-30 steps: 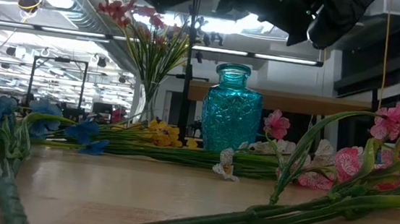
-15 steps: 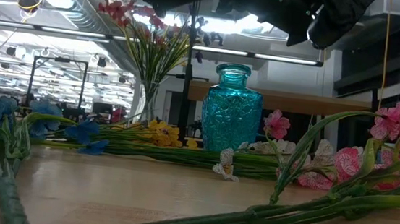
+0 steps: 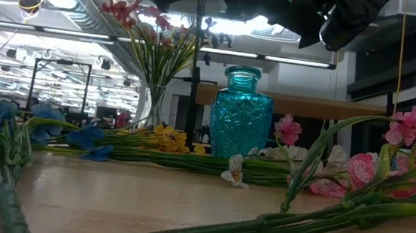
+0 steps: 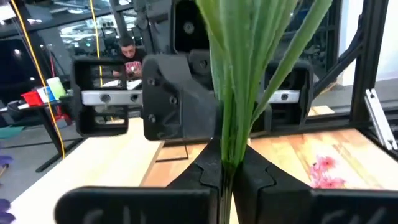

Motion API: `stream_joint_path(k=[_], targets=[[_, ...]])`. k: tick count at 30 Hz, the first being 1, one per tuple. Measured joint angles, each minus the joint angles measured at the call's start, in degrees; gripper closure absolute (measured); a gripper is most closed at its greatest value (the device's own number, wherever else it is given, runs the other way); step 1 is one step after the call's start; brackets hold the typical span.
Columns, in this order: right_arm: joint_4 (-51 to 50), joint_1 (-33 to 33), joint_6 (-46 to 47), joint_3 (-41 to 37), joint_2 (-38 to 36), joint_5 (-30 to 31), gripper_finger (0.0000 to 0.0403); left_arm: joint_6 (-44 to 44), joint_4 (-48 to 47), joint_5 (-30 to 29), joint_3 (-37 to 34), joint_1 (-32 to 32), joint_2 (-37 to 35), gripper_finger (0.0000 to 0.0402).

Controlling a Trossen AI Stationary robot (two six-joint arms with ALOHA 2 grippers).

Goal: Pick and place flowers into a vace then onto a shelf
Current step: Put the red flowers into the transparent vase

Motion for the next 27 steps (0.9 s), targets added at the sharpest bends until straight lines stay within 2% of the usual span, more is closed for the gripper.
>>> stream_joint_path(k=[6, 11, 16, 19, 23, 27], targets=[[-1.64, -0.15, 0.0, 0.0, -0.88, -0.35, 0.0277, -0.39, -6.72, -0.33, -0.07, -0.67, -5.52, 0.0391], [-5.64, -1.14, -0.15, 0.0, -1.0, -0.41, 0.0276, -0.5, -13.01, -3.19, -0.13, -0.91, -10.02, 0.0394], [-7.52, -1.88, -0.19, -0.04, -1.0, 1.01, 0.0308, -0.39, -17.32, -5.08, -0.39, -0.91, -13.26, 0.0394], [-8.07, -1.98, -0.41, -0.04, -1.0, 1.06, 0.0342, -0.35, -15.77, -6.02, -2.95, -0.91, -15.24, 0.0395], [-10.35, -2.26, -0.68, -0.04, -1.0, 1.24, 0.0394, -0.45, -11.45, -11.47, -7.53, -0.88, -18.79, 0.0395], [-14.79, -2.29, -3.16, -0.07, -0.93, 6.0, 0.0391, 1.92, -10.47, -17.76, -9.69, -0.91, -21.48, 0.0395]])
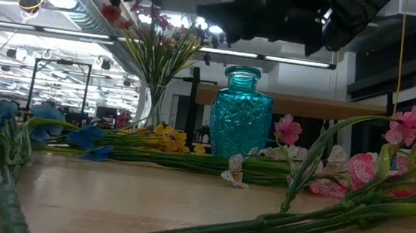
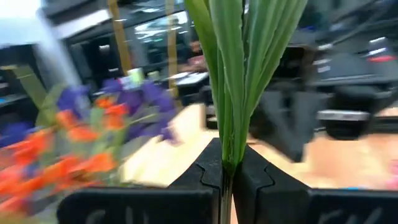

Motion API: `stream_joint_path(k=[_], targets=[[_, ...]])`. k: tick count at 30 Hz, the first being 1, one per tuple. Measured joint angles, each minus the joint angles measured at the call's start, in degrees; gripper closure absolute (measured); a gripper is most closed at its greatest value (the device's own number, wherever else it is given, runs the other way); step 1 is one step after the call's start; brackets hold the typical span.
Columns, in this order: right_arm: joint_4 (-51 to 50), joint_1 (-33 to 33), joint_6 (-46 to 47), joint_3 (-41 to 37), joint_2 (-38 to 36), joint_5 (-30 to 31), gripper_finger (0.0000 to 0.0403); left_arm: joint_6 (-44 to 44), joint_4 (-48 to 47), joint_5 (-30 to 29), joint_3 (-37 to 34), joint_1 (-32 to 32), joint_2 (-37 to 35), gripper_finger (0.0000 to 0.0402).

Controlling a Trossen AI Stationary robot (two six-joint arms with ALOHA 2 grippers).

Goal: Pick and place flowers into a vace then onto a shelf
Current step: Put the red flowers into the transparent vase

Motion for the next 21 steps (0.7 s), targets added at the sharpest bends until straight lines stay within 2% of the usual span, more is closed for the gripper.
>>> stream_joint_path(k=[4, 8, 21], targets=[[-1.18, 0.04, -0.43, -0.02, 0.0, 2.57, 0.0399, 2.18, 0.09, -6.54, -0.83, 0.39, -0.23, 0.0394], [-0.95, 0.04, -0.45, -0.02, 0.0, 2.57, 0.0395, 3.31, 0.41, -6.88, -0.94, 1.87, 0.48, 0.0394], [-1.1, 0.07, -0.45, -0.02, 0.0, 2.59, 0.0401, 8.41, 5.23, 4.53, -0.95, 10.57, 2.77, 0.0394]])
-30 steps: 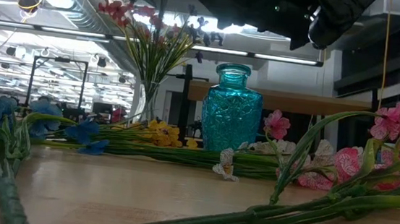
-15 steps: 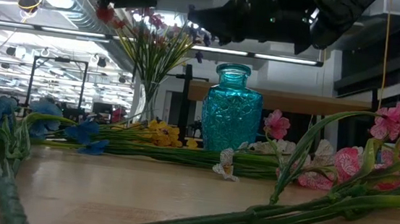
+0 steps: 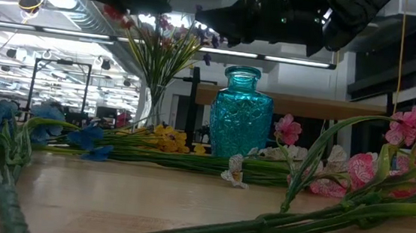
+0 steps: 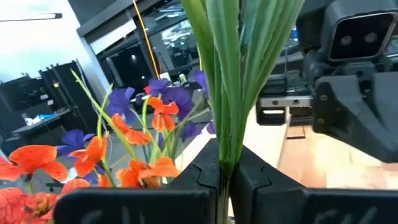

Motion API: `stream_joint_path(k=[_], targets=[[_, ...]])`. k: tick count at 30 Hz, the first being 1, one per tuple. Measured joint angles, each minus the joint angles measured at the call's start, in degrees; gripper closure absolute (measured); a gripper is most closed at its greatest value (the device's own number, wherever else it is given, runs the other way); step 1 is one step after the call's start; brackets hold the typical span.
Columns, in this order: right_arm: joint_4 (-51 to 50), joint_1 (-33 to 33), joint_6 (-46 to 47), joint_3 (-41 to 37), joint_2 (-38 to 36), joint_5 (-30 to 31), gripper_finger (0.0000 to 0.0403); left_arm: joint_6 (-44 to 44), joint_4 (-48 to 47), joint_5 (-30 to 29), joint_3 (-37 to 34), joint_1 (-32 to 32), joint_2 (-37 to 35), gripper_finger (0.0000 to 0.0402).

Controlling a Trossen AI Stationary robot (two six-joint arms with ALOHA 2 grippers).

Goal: Pick and place flowers into a vace then onto a shelf
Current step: Put the red flowers into the transparent vase

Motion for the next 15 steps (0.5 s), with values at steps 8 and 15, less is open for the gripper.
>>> stream_joint_path(k=[8, 15], targets=[[-0.07, 0.0, 0.0, 0.0, 0.0, 0.0, 0.0401, 0.01, 1.11, 4.97, 0.0, 5.14, 0.25, 0.0394], [-0.92, 0.0, 0.0, 0.0, 0.01, 0.0, 0.0401, 0.02, 2.99, 8.26, 0.0, 7.79, 0.25, 0.0393]])
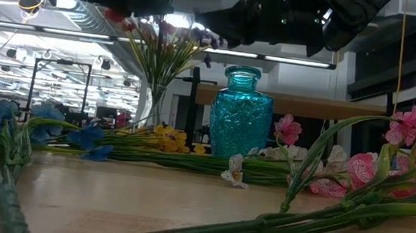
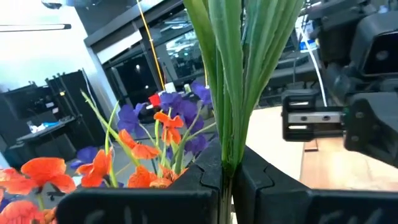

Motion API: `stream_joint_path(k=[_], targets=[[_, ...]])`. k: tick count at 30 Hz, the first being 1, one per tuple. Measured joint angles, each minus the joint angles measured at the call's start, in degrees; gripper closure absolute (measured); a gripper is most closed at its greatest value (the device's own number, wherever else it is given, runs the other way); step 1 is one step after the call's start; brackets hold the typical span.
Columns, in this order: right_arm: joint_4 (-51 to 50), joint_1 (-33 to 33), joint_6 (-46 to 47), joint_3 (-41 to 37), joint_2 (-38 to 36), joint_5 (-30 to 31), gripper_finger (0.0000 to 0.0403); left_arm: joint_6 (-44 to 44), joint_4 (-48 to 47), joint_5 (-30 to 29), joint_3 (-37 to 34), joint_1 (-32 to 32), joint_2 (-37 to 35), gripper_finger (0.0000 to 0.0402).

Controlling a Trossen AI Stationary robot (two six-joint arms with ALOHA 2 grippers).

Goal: Pick and place flowers into a vace then onto a shelf
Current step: Put the red flowers into the transparent vase

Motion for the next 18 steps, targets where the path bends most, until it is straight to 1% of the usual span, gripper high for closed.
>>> stream_joint_path(k=[5, 15, 18], targets=[[-0.08, 0.0, 0.0, 0.0, 0.02, 0.0, 0.0399, -0.13, -0.1, 1.36, 0.0, 0.61, 0.0, 0.0393], [-0.06, 0.0, 0.0, 0.0, 0.02, 0.0, 0.0399, -1.05, -2.18, 1.55, 0.0, 0.52, 0.0, 0.0393], [-0.1, 0.0, 0.0, 0.0, 0.03, 0.0, 0.0398, -1.05, -1.83, 2.57, 0.0, 0.52, 0.0, 0.0393]])
